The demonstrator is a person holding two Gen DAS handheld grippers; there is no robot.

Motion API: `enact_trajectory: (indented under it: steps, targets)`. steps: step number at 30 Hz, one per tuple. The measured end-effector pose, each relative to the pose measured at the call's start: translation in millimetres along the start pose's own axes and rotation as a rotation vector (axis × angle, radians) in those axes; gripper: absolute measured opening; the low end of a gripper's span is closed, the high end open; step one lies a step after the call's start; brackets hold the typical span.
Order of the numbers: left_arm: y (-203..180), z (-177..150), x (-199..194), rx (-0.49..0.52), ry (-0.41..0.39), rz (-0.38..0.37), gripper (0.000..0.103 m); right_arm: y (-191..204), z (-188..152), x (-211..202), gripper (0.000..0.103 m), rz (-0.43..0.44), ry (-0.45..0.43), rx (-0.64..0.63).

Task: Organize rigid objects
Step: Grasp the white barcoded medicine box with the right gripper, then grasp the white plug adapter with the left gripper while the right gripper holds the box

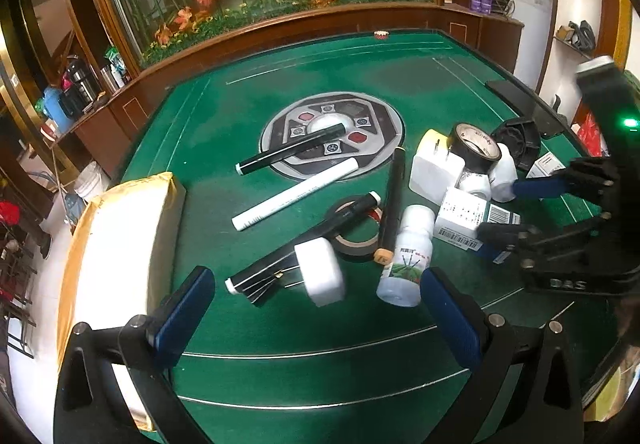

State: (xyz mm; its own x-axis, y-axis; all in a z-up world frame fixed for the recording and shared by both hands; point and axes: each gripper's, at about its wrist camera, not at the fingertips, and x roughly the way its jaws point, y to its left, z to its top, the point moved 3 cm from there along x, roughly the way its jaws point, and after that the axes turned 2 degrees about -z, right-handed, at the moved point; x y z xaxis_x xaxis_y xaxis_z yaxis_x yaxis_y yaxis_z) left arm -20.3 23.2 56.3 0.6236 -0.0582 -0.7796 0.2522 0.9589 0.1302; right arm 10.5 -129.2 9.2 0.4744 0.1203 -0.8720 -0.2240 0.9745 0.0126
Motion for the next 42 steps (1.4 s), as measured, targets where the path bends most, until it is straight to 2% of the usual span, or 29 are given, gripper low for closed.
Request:
enact_trajectory:
  steps: [5, 8, 11, 30, 33, 35, 36, 41, 42]
  targets:
    - [9.8, -1.0, -3.5, -0.015, 0.003, 0.009, 0.103, 10.2, 5.7, 17.1, 0.062, 0.020, 0.053, -0.017]
    - [14.1, -0.1, -3.9, -0.023, 0.003, 0.013, 0.103, 12.2, 3.4, 24.6, 0.042, 0.038, 0.086, -0.013]
    - [14.8, -0.2, -3.9, -0.022, 0.001, 0.017, 0.103, 10.5, 0.5, 26.9, 0.037, 0.057, 0.106, 0.011]
    - [-0.3, 1.4, -2.4, 0.021, 0.006, -0.024, 0.103, 0.0, -26.2, 3.0, 0.037, 0.087, 0.114, 0.102]
    - [-4.7, 0.4, 1.1, 0.017, 0.023, -0.055, 0.103, -4.0, -29.4, -1.2, 0.037, 0.083, 0.112, 0.116]
    - [-2.8, -2.6, 7.2, -0.009, 0.053, -0.116, 0.102, -7.5, -31.4, -3.4, 0.037, 0.080, 0.110, 0.124]
    - [2.4, -4.8, 10.9, -0.038, 0.069, -0.156, 0.101, -9.2, -32.4, -4.8, 0.037, 0.079, 0.110, 0.128]
    - [24.6, -16.8, 21.6, -0.125, 0.126, -0.253, 0.074, -18.9, -37.8, -13.3, 0.037, 0.079, 0.096, 0.154]
    - [26.4, -19.4, 24.0, -0.139, 0.141, -0.273, 0.073, -20.7, -39.4, -14.3, 0.037, 0.080, 0.093, 0.160]
